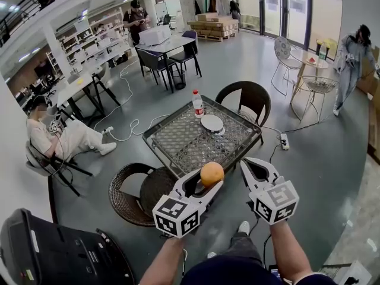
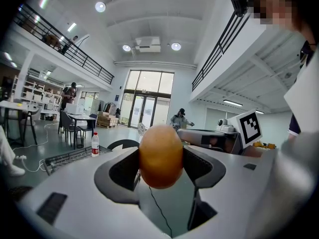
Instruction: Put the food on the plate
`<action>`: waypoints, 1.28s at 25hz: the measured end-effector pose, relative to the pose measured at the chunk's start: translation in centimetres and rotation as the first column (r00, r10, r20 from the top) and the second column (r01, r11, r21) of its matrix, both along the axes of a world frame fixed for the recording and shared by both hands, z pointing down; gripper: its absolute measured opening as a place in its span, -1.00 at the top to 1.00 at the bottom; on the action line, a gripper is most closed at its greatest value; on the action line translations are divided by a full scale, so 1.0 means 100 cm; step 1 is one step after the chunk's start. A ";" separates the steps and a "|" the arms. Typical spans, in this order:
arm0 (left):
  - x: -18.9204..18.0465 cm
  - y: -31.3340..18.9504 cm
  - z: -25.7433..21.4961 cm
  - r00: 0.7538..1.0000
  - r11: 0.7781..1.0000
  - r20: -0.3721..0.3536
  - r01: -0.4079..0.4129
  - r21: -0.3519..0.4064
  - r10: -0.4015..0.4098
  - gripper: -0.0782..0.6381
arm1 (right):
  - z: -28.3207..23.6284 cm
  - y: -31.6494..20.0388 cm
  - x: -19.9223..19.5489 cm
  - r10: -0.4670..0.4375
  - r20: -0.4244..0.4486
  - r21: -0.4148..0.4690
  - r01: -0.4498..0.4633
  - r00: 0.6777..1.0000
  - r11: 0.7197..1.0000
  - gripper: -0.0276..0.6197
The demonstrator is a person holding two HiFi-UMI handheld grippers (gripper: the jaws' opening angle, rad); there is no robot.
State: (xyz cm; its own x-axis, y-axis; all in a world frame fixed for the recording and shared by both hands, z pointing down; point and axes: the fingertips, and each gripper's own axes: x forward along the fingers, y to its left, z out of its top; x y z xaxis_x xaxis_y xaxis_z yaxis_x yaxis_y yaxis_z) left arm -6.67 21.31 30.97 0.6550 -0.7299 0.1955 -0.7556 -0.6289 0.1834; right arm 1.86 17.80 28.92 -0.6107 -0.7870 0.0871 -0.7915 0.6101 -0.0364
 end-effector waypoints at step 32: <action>0.063 -0.180 0.030 0.987 0.984 0.081 0.149 -0.095 -0.142 -0.01 | 0.035 -0.180 0.068 -0.168 0.052 -0.067 0.171 0.984 0.983 0.91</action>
State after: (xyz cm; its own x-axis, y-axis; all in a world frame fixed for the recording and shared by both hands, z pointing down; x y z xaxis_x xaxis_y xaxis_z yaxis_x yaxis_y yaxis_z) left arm -0.36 3.30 34.01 0.5241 -0.7906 0.3165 -0.8515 -0.4923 0.1805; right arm 8.63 -0.20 32.46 -0.7392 -0.6648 0.1077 -0.6735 0.7296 -0.1186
